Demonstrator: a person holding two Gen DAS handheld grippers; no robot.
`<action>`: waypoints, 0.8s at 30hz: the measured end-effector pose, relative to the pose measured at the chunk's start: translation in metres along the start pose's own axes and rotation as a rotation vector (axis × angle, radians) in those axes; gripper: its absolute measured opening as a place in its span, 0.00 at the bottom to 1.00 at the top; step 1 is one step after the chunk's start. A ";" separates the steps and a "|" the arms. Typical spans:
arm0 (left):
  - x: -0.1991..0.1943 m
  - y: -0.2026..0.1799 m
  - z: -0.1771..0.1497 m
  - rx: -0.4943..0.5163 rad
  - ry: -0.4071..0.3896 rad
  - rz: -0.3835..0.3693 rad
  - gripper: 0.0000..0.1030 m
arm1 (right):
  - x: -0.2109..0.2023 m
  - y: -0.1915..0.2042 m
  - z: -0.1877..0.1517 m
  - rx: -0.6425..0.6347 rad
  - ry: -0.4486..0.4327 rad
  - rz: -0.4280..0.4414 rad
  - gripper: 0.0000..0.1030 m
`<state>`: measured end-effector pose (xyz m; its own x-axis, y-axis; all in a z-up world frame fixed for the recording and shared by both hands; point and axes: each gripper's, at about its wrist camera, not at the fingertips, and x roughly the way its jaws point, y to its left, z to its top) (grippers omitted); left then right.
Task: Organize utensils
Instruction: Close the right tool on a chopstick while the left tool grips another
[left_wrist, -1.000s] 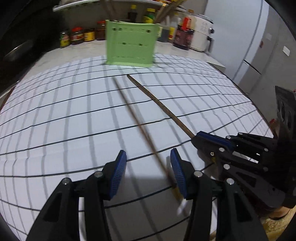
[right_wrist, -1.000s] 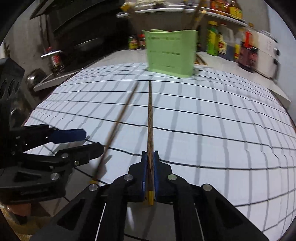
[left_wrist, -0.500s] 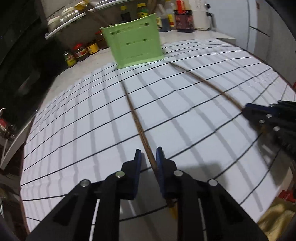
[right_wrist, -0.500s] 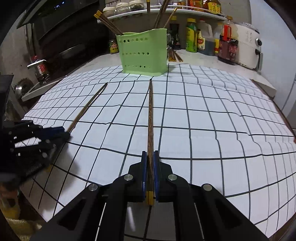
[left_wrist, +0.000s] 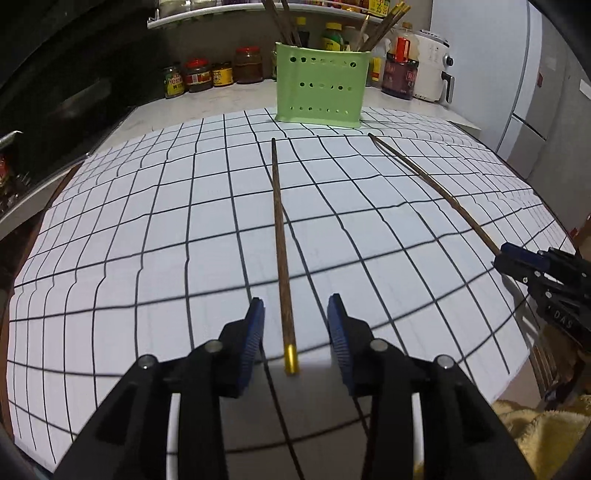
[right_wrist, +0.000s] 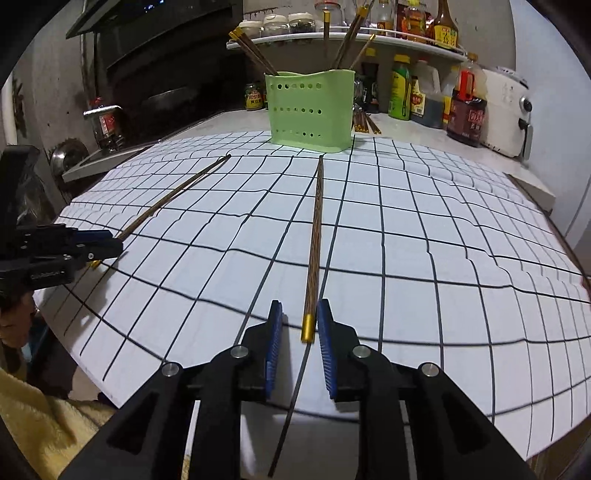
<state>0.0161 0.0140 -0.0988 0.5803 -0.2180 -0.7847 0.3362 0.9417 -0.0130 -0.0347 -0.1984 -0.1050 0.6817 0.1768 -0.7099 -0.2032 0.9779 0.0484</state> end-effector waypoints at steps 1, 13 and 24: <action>0.000 -0.002 -0.001 0.001 -0.004 0.002 0.35 | -0.001 0.001 -0.001 0.002 -0.002 -0.005 0.21; -0.003 -0.009 -0.007 -0.044 -0.033 0.031 0.35 | 0.003 -0.006 0.000 0.070 -0.045 -0.045 0.07; -0.010 -0.014 -0.013 -0.059 -0.008 0.104 0.13 | 0.003 -0.004 -0.002 0.060 -0.061 -0.049 0.07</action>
<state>-0.0038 0.0067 -0.0990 0.6155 -0.1203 -0.7789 0.2299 0.9727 0.0315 -0.0335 -0.2025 -0.1090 0.7319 0.1331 -0.6683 -0.1275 0.9902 0.0576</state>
